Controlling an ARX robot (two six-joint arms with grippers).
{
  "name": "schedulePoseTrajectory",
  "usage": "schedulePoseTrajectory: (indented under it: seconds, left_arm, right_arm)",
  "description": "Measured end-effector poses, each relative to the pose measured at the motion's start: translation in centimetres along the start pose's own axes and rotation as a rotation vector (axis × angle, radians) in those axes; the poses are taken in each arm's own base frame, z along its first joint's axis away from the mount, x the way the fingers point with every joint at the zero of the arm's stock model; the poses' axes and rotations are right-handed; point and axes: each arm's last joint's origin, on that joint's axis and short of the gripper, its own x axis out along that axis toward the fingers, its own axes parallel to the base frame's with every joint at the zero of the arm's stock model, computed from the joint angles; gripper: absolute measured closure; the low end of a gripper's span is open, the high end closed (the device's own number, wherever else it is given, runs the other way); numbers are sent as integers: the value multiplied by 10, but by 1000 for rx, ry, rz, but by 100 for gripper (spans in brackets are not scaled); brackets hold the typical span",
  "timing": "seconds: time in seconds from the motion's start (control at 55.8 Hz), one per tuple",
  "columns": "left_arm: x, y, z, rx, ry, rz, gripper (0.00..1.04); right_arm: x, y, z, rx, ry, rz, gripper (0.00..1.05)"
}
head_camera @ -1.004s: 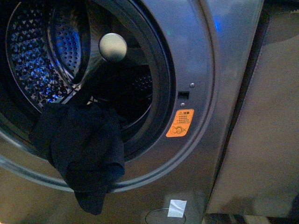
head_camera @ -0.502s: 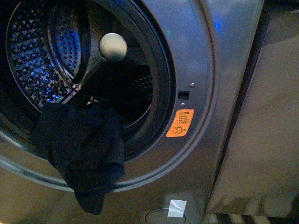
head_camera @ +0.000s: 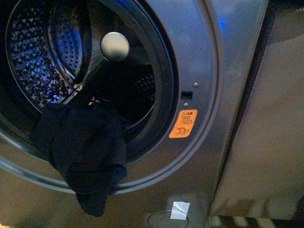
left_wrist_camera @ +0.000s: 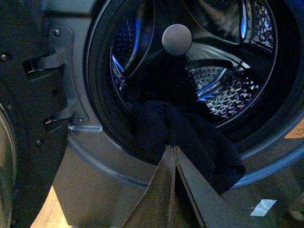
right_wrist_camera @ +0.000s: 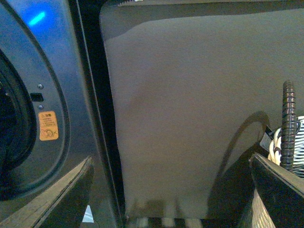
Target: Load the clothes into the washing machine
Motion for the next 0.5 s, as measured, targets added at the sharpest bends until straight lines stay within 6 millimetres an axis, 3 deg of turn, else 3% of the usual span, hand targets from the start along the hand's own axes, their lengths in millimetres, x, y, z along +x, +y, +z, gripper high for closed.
schedulePoseTrajectory:
  seconds: [0.502]
  left_arm:
    - [-16,0,-3,0,8,0,101]
  right_arm:
    - [0,0,0,0,0,0,7]
